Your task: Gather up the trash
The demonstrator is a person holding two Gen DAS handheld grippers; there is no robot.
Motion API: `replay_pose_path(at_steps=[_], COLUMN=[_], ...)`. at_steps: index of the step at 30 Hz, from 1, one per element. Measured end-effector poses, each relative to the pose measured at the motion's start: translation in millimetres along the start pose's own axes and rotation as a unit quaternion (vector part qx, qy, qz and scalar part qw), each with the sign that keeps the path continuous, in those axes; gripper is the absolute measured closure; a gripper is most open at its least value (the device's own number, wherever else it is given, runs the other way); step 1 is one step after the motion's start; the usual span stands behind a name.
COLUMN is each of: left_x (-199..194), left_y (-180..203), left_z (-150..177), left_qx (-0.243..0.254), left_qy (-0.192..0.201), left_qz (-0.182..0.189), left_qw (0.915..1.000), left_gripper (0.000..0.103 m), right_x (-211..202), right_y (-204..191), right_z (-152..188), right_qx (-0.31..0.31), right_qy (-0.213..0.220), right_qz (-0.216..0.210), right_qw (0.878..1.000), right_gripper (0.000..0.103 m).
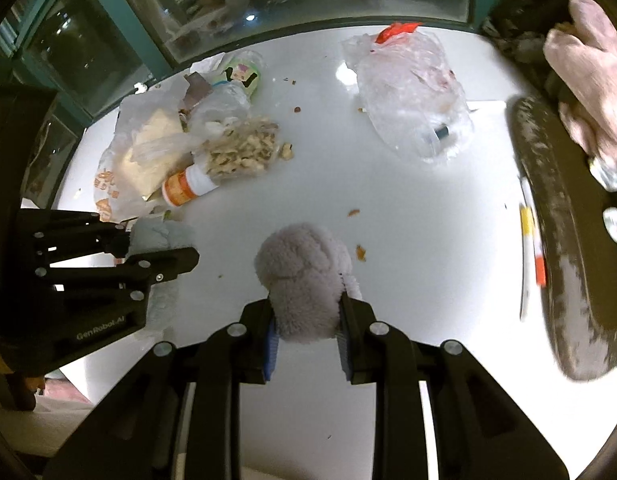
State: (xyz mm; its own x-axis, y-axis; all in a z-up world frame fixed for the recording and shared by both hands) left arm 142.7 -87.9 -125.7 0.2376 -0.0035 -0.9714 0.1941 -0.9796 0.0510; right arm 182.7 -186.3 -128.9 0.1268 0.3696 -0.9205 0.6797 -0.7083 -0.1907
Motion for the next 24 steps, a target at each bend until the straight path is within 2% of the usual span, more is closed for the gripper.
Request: replay_pose_path(at_steps=[12,24], left_x=[-31,-48], left_y=[13,37], left_z=[37,76], left_qx=[0.083,0.168], left_qy=[0.016,0.025], left_qz=[0.039,0.074], left_qw=[0.9957,0.9827], left_gripper=[0.082,0.082], right_x=[-50,-77], right_y=[-30,-57], right_z=[41,95], right_qx=[0.070,0.136], right_qy=[0.041,0.061], right_qz=[0.060,0.109], right_qw=[0.995,0.983], right_gripper=[0.079,0.079])
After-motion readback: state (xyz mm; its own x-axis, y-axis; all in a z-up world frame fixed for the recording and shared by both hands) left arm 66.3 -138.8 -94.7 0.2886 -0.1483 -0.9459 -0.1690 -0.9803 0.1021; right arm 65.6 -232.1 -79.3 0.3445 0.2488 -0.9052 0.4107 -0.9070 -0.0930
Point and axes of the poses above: each gripper's, at about its wrist camera, not at the fingertips, and x roughly the way its jaws point, y to its right, z to its underside, the point moved 7 cm from there along x, roughly the way its jaws point, and after that the axes turned 2 degrees about -x, right-handed, at the moved point
